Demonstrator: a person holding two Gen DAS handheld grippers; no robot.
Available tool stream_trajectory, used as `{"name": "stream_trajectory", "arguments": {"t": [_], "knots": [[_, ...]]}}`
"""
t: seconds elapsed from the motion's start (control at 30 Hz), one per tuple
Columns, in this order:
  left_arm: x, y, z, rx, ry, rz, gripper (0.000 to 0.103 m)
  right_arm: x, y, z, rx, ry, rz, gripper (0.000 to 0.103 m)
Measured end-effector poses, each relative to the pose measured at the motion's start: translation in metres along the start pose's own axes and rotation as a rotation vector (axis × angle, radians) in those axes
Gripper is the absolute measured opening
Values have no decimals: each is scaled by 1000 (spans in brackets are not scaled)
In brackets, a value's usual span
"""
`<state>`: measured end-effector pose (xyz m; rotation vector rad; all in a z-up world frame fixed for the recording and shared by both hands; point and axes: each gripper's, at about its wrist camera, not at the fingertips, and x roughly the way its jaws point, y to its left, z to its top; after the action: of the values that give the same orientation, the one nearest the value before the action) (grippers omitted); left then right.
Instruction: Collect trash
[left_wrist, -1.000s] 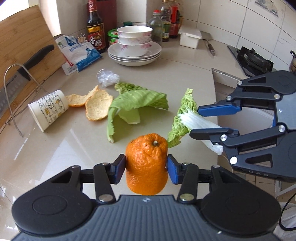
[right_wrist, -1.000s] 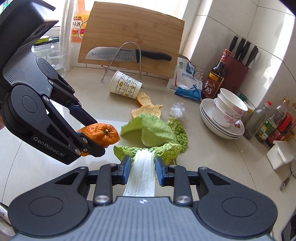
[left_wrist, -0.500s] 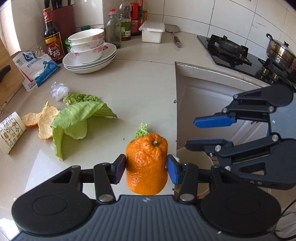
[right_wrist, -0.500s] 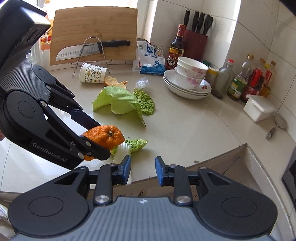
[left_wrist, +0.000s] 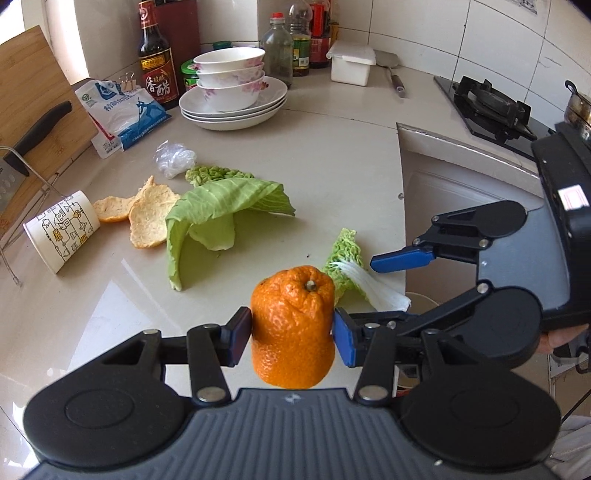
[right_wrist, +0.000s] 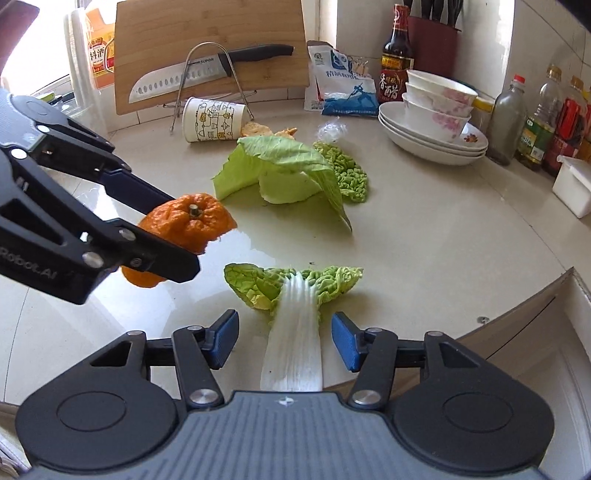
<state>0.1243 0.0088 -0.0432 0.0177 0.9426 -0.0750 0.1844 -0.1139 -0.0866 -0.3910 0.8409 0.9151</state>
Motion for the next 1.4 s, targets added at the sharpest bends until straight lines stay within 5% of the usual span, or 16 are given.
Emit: {"name": "stream_trajectory", "arguments": {"t": [0.17,0.33,0.97,1.4], "knots": [[2,6,-2,-1,6,-8,47,4,-10,3,39,-7,44,60],[4,7,0,14,12,-13,47,6,-9,6,18,4,27,33],[9,-30,15,135,21,-101,47,-48,-23,-10,87,-46,-50,32],[37,-107,30,236,28,-247,47,-89,-68,-83,262,-15,-211,32]]}}
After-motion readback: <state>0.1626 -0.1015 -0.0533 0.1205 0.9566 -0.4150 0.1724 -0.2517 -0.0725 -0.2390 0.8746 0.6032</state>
